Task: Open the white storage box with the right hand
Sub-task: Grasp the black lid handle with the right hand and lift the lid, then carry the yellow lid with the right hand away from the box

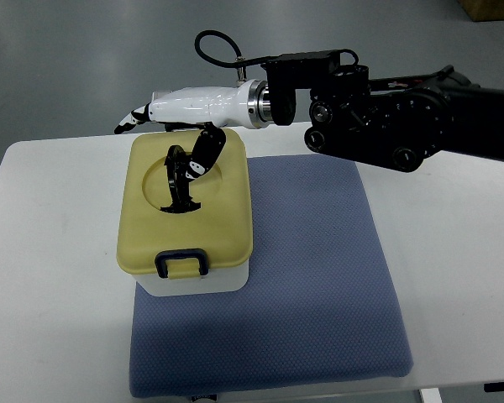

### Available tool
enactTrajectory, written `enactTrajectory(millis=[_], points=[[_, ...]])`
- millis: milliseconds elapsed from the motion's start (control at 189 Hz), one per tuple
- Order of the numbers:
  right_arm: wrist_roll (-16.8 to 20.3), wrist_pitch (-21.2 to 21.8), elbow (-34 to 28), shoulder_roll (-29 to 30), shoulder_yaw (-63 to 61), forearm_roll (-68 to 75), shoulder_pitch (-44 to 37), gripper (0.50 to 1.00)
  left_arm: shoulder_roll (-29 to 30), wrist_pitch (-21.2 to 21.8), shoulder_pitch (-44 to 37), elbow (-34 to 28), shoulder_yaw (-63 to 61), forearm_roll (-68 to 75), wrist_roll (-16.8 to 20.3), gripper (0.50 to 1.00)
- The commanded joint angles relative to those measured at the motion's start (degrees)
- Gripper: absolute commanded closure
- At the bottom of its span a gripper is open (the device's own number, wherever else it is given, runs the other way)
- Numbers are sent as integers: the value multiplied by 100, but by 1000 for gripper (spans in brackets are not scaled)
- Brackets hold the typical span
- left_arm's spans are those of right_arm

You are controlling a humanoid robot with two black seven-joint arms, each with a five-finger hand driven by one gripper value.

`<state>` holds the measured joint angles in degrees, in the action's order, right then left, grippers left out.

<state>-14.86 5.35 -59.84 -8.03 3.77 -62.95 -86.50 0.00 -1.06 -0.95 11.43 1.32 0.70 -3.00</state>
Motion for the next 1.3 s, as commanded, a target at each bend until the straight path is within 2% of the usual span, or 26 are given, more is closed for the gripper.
enactTrajectory(millis=[0, 116, 238, 270, 344, 381, 429, 439, 477, 614, 852, 1027, 1170, 1297], points=[[0, -104, 8, 30, 18, -33, 63, 623, 0, 0, -2, 0, 0, 0, 1, 500], [0, -139, 16, 65, 18, -200, 151, 660, 0, 0, -19, 0, 0, 0, 1, 500], [0, -254, 16, 109, 27, -218, 203, 677, 0, 0, -19, 0, 0, 0, 1, 500], [0, -254, 16, 109, 27, -227, 221, 697, 0, 0, -19, 0, 0, 0, 1, 500], [-8, -262, 25, 109, 27, -271, 247, 779, 0, 0, -19, 0, 0, 0, 1, 500], [-8, -262, 25, 100, 27, -306, 256, 850, 0, 0, -19, 0, 0, 0, 1, 500], [-8, -306, 34, 100, 27, -306, 265, 920, 0, 0, -28, 0, 0, 0, 1, 500], [-8, -306, 34, 100, 27, -306, 265, 920, 0, 0, -28, 0, 0, 0, 1, 500], [-8, -350, 34, 100, 27, -306, 265, 999, 0, 0, -28, 0, 0, 0, 1, 500], [-17, -465, 43, 82, 18, -297, 265, 1000, 0, 0, -28, 0, -9, 0, 1, 500], [-246, -482, 34, 3, -52, -253, 195, 1000, 0, 0, -19, 0, -9, 0, 1, 500], [-422, -385, -45, -339, -70, -209, -166, 1000, 0, 0, -28, -9, -9, 0, 1, 500], [-571, -104, -98, -814, -166, -209, -333, 1000, 0, 0, -28, 0, -9, 0, 1, 500], [-685, 441, -159, -1333, -351, -209, -341, 1000, 0, 0, -19, 0, -17, 0, 1, 500]])
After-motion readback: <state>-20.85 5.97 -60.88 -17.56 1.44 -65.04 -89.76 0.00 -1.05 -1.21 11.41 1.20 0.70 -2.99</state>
